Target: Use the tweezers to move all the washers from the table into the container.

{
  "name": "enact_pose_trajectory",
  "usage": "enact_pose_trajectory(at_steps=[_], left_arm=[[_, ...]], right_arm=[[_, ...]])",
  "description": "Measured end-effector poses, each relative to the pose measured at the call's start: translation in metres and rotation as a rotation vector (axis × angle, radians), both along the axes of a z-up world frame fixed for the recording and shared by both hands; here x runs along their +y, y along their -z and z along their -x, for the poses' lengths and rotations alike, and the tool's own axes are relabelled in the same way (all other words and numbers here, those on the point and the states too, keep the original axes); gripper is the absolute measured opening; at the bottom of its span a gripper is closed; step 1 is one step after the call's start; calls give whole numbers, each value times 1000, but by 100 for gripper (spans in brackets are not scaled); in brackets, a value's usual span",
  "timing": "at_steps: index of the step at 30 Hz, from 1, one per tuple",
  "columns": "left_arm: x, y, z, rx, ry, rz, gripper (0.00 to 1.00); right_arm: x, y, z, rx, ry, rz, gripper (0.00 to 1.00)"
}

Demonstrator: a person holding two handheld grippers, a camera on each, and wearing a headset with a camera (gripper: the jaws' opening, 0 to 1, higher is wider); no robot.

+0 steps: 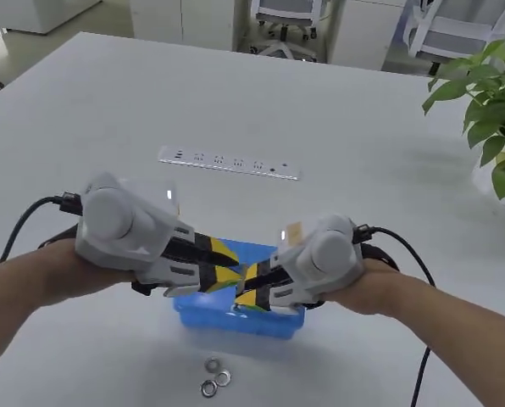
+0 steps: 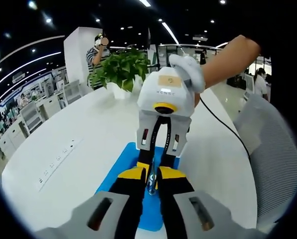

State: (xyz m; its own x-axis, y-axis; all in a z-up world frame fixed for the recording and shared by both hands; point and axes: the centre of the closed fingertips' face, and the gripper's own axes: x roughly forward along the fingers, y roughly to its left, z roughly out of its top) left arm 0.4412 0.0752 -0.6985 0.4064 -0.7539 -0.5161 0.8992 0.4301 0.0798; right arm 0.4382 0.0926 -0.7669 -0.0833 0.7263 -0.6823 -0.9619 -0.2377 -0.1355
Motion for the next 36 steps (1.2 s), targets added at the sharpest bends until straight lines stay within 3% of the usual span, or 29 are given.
enact_pose_trajectory(at_steps=[16, 22, 36], left_arm=[[-9, 0, 0, -15, 23, -26, 6], [-10, -3, 1, -29, 24, -29, 6], [-7, -13, 1, -29, 17, -12, 6]], right_arm=[[2, -1, -1, -35, -24, 14, 12], [3, -5, 0, -35, -27, 9, 13], [-3, -17, -1, -21, 7, -9, 19]])
